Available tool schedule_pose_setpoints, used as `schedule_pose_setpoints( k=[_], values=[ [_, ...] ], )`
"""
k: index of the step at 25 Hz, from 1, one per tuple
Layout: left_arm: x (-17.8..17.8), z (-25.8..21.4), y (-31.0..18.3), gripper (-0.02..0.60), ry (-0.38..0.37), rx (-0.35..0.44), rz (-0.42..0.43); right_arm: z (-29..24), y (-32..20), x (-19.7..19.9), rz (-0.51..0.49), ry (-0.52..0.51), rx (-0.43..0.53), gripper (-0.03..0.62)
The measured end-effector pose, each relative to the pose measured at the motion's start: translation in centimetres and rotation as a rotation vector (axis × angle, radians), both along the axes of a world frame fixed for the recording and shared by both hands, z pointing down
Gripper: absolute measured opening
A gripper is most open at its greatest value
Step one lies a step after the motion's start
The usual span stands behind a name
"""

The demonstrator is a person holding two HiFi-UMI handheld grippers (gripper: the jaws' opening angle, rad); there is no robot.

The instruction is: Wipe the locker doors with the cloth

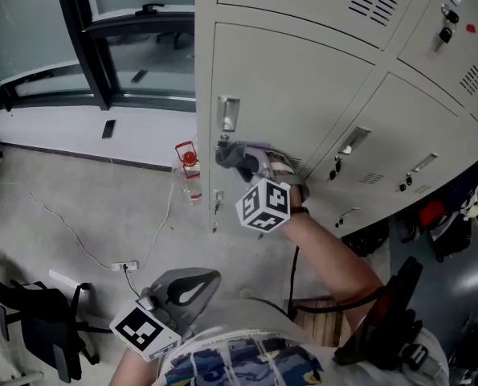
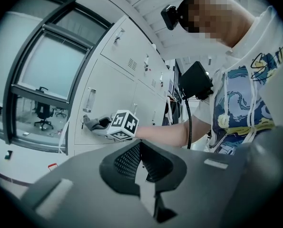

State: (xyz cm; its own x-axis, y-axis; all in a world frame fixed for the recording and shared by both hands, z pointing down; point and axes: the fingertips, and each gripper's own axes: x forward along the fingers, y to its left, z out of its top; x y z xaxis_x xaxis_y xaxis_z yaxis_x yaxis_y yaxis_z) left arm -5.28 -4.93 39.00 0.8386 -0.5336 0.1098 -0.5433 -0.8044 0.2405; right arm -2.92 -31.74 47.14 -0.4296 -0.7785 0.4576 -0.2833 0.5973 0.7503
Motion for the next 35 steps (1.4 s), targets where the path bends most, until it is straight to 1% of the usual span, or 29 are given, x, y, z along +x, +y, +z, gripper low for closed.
schedule_pose_setpoints(
  k=[3, 6, 10, 12, 14, 17, 19, 21, 25, 28, 32, 35],
  values=[
    [0.1, 0.0, -0.1, 0.002, -0.008, 0.013, 0.001, 2.8, 0.0, 0.0, -0.009, 0.048, -0.028, 0.114],
    [0.1, 0.0, -0.1, 0.002, -0.009, 0.003, -0.005, 5.4, -0.2, -0.1, -0.012, 0.085, -0.061, 0.114],
    [-0.3, 0.1, -0.1, 0.002, -0.02, 0.009, -0.016, 9.3, -0.2, -0.2, -0.024, 0.143, -0.132, 0.114],
    [-0.5, 0.1, -0.1, 0.002, -0.016, 0.01, -0.022, 10.4, 0.0, 0.0, -0.025, 0.156, -0.18, 0.114],
    [-0.8, 0.0, -0.1, 0.002, -0.016, 0.022, -0.023, 9.7, 0.4, 0.2, -0.029, 0.143, -0.213, 0.114],
    [-1.1, -0.1, -0.1, 0.002, -0.012, 0.028, -0.022, 4.9, 1.7, 0.2, -0.041, 0.098, -0.206, 0.114],
    [-1.2, -0.1, -0.2, 0.002, -0.009, 0.03, -0.017, 0.2, 2.4, 0.2, -0.055, 0.08, -0.158, 0.114],
    [-1.0, -0.3, -0.3, 0.002, 0.0, 0.039, -0.008, -4.8, 2.9, 0.3, -0.064, 0.074, -0.082, 0.114],
    [-0.7, -0.8, -0.3, 0.002, -0.001, 0.061, 0.018, -15.6, 3.5, 0.1, -0.072, 0.034, 0.117, 0.114],
    [-0.7, -1.1, -0.2, 0.002, 0.003, 0.075, 0.029, -22.3, 3.3, -0.8, -0.077, 0.017, 0.259, 0.114],
    [-1.1, -1.3, 0.3, 0.002, 0.007, 0.081, 0.024, -27.9, 2.2, -1.9, -0.063, 0.013, 0.393, 0.114],
    [-1.6, -1.2, 0.6, 0.002, 0.001, 0.08, 0.014, -29.7, 1.0, -2.8, -0.055, 0.022, 0.44, 0.114]
  ],
)
